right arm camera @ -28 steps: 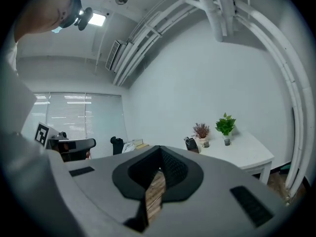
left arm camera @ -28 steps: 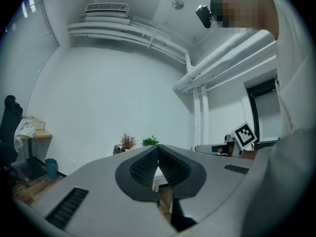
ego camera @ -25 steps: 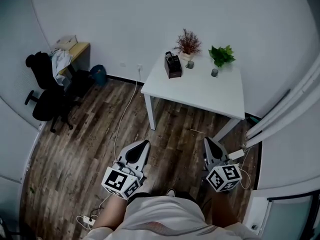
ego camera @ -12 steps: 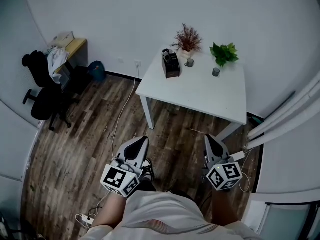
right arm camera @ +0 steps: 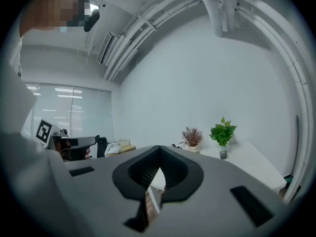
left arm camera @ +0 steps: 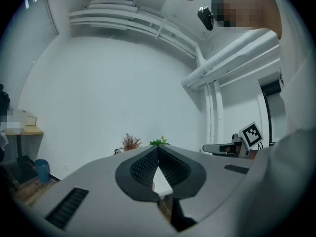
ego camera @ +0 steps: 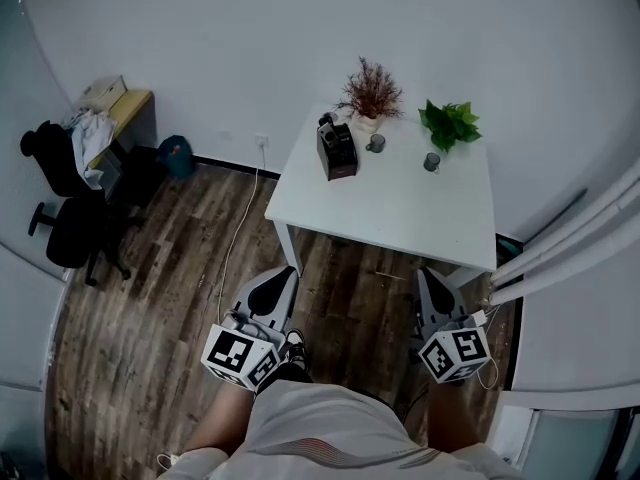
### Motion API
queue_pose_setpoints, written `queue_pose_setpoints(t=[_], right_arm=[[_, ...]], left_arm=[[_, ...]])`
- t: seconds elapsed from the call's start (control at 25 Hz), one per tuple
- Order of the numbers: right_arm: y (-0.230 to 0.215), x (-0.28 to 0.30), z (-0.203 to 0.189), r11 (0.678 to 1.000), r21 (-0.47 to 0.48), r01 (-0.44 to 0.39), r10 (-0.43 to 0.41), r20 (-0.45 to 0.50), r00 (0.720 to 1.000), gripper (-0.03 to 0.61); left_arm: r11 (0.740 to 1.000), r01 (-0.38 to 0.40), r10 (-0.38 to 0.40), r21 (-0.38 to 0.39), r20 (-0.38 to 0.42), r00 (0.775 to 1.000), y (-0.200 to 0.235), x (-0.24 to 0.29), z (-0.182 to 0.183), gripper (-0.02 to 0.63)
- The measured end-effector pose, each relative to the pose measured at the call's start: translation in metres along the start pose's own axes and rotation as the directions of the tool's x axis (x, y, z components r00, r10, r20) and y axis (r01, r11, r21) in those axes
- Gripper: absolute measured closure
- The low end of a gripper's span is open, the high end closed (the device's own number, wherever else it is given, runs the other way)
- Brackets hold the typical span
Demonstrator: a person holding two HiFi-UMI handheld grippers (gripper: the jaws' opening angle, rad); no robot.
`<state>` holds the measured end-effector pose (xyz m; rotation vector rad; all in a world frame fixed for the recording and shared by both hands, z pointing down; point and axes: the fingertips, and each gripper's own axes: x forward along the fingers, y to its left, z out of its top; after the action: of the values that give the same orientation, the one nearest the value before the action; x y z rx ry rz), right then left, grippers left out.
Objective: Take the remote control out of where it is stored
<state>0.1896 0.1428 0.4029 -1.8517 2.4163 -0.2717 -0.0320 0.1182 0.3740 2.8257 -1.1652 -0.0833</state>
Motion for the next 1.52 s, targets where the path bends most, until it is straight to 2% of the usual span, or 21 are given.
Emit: queue_pose_setpoints(t=[0.24,0.44,0.6,0.8,1.0,1.32,1.52], right_arm=[[0.016,0.083,0.008,0.999,-0.02,0.031,-0.031,-0.028,0.999,0.566],[0.035,0.15,0.017,0.997,-0.068,0.036,-0.039,-0.043,0.998,0.566],[0.041,0.185,0.011,0.995,-0.09,0.032,-0.039,-0.081,0.996,0.566],[0.033,0.216,0.013,0.997,-0.079,0.019,-0.026,-0.093,0.995,0.566],[0.008,0.239,0.016,0.998,-0.062,-0.004,-0.001,-0.088,0.996,0.566],[-0.064,0.264,0.036,0.995,-0.02,-0.101,0.1,-0.059,0.993,0.566],[-0.113,0.27,0.035,0.99,0.003,-0.14,0.139,-0.078,0.987,0.566]], left_arm=[[0.998,0.047,-0.047,-0.029,-0.003,0.999,0.078,0.037,0.008,0.604],[0.998,0.064,-0.063,0.012,-0.028,0.998,0.142,0.061,0.006,0.604],[0.998,0.064,-0.065,-0.025,-0.037,0.997,0.174,0.077,0.002,0.604],[0.996,0.073,-0.076,-0.056,-0.052,0.996,0.19,0.099,-0.008,0.604],[0.997,0.051,-0.054,-0.063,-0.047,0.997,0.195,0.125,-0.004,0.604],[0.997,-0.078,0.079,0.023,-0.047,0.996,0.174,0.186,0.012,0.604],[0.985,-0.173,0.173,0.006,-0.059,0.983,0.162,0.219,0.012,0.604]])
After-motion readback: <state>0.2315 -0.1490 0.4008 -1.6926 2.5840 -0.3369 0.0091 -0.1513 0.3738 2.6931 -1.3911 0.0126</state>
